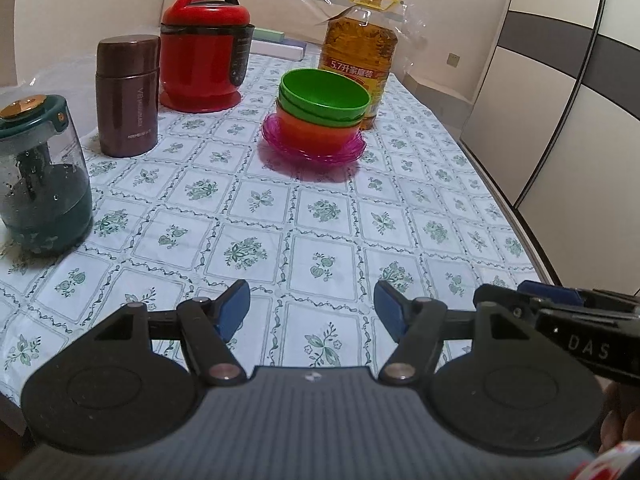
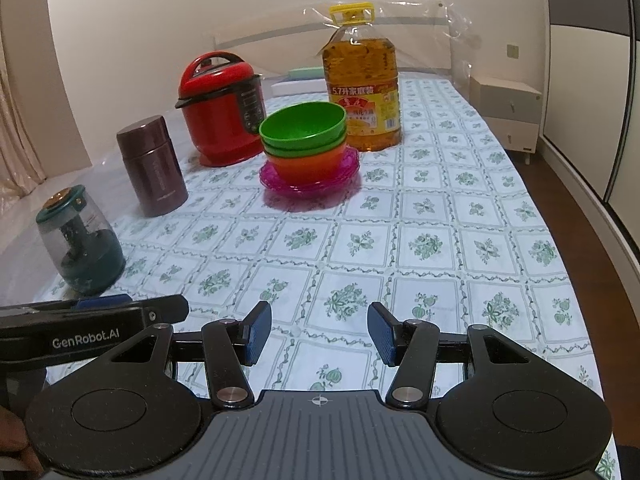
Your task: Organize plates and bowls
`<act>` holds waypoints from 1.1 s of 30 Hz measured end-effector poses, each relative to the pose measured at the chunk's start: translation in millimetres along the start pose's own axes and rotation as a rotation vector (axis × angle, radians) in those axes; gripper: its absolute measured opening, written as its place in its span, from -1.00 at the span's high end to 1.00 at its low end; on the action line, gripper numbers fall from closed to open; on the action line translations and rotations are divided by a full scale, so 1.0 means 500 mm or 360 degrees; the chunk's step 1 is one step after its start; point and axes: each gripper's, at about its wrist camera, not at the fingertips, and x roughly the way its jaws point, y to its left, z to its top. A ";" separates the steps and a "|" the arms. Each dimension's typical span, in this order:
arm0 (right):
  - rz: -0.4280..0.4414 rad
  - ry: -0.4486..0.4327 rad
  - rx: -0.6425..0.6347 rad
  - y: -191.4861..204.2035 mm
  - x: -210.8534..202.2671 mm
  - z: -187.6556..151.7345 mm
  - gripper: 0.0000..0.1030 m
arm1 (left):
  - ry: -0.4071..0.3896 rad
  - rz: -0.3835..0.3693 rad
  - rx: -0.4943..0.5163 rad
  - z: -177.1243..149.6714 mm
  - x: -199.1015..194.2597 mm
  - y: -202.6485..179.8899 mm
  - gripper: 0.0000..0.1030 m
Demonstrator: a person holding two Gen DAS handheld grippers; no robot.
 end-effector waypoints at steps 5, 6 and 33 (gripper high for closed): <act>-0.0003 0.0005 -0.0011 0.004 -0.005 -0.010 -0.04 | 0.0005 0.0004 -0.0004 -0.004 -0.003 -0.001 -0.28; -0.0003 0.0006 -0.0010 0.004 -0.006 -0.012 -0.04 | 0.0004 0.0006 0.0000 -0.005 -0.003 -0.002 -0.28; -0.0030 0.0015 0.0017 -0.009 0.000 -0.016 -0.04 | 0.0002 0.0035 0.0051 -0.012 -0.005 -0.009 -0.28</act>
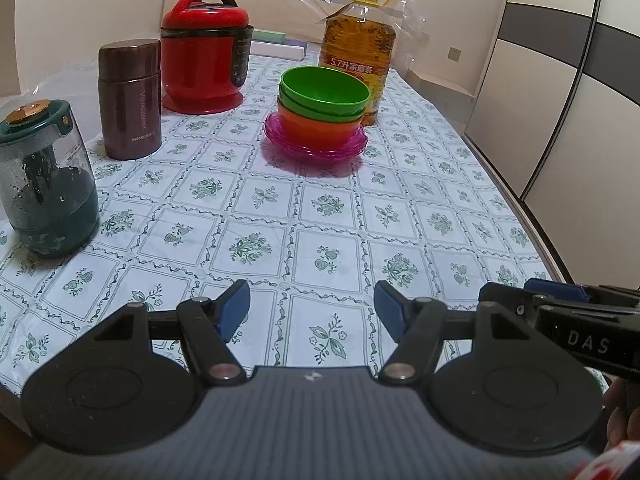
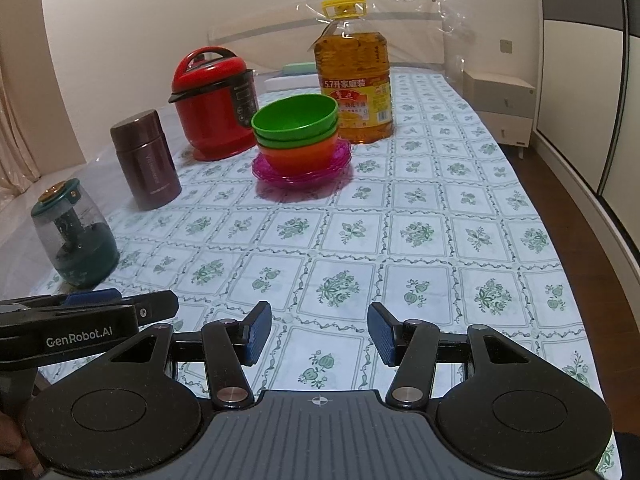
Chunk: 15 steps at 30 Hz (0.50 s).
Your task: Organize plates and bowls
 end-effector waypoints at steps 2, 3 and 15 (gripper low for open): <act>0.0002 0.0001 0.0001 0.000 0.000 0.000 -0.04 | 0.0000 -0.0002 0.0000 -0.001 0.001 0.000 -0.28; 0.0001 0.0001 0.0001 -0.001 0.000 0.000 -0.04 | -0.0001 -0.0002 0.0003 -0.001 0.001 -0.001 -0.28; 0.0002 0.0003 0.0003 -0.001 0.002 0.000 -0.04 | 0.0002 -0.0002 0.0011 -0.003 0.002 -0.001 -0.28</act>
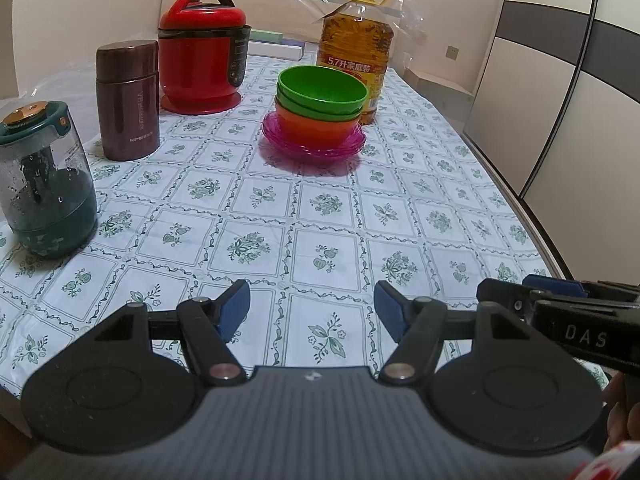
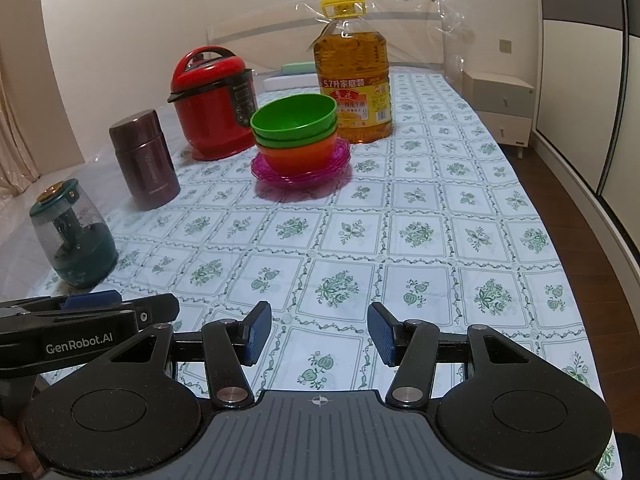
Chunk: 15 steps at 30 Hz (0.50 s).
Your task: Organize plates and bowls
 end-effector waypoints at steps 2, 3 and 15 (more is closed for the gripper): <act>-0.0001 0.0001 -0.0002 0.001 0.000 0.000 -0.04 | 0.0003 0.0002 0.0000 0.000 0.001 0.001 -0.28; -0.0001 0.0003 0.0001 0.000 0.001 0.000 -0.04 | 0.0004 0.0003 0.0000 0.000 0.003 0.002 -0.28; 0.0000 0.0013 0.0008 -0.002 0.011 -0.001 -0.04 | 0.0016 0.0009 0.0005 0.000 0.010 0.004 -0.28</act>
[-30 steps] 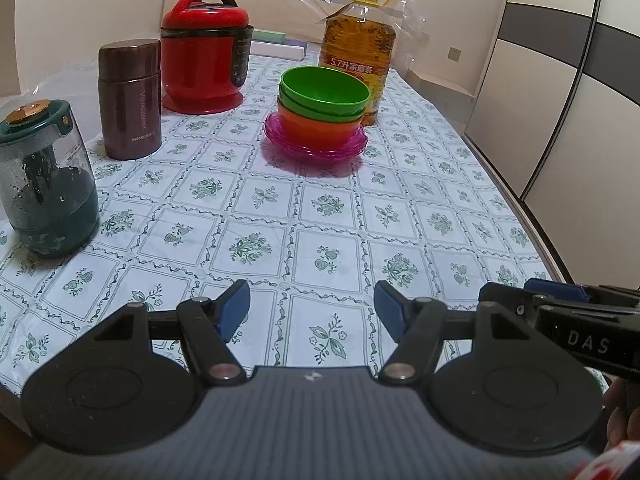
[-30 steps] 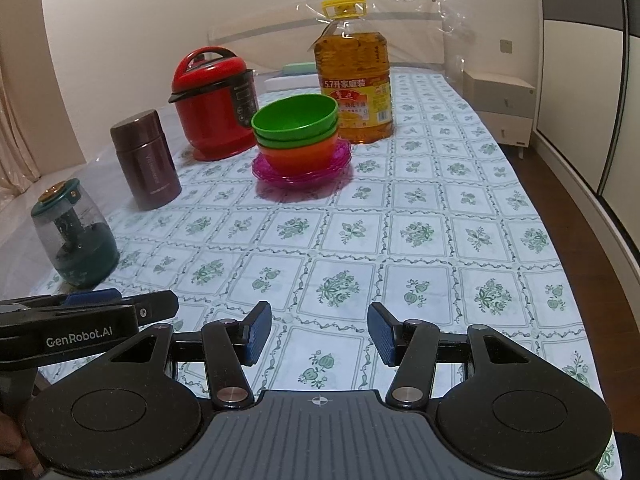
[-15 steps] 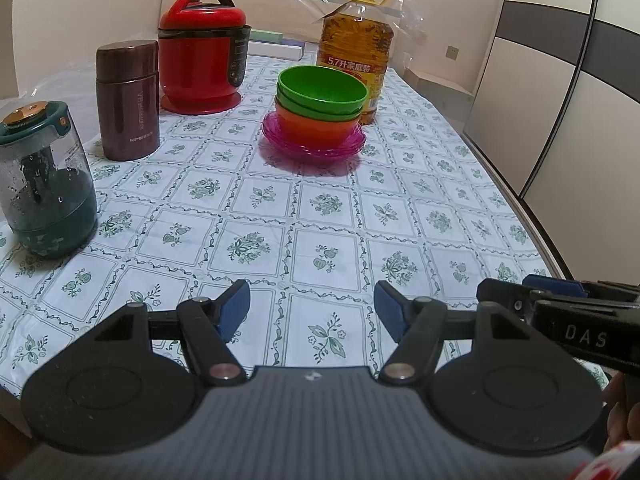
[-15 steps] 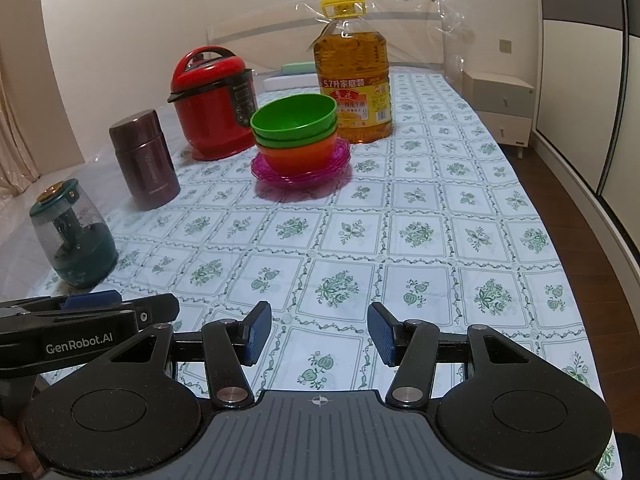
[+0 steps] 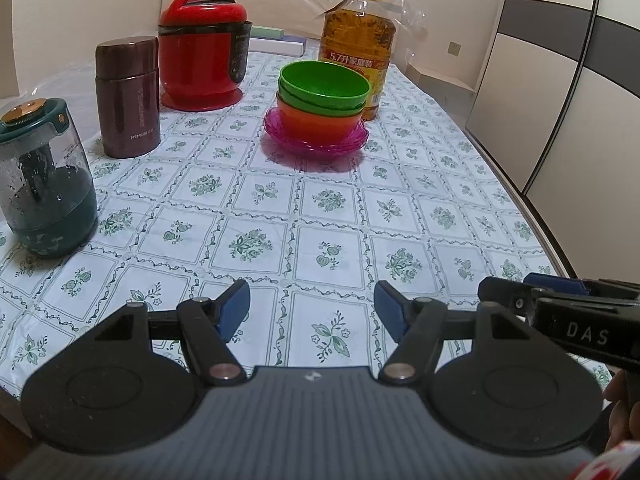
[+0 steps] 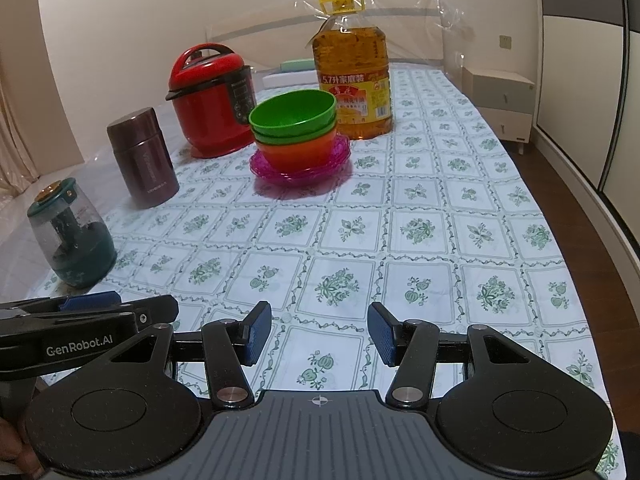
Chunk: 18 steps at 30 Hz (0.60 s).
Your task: Organize plates and bowls
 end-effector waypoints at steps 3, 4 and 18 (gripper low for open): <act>0.0002 0.0006 0.0000 0.001 0.005 0.000 -0.04 | 0.0002 0.0000 0.0002 0.000 0.003 0.001 -0.28; 0.0001 0.0007 -0.0001 0.001 0.006 0.000 -0.04 | 0.0004 0.0000 0.0002 -0.001 0.004 0.001 -0.28; 0.0005 0.0012 0.0000 0.002 0.015 0.002 -0.04 | 0.0010 0.0004 0.0005 0.002 0.010 0.001 -0.28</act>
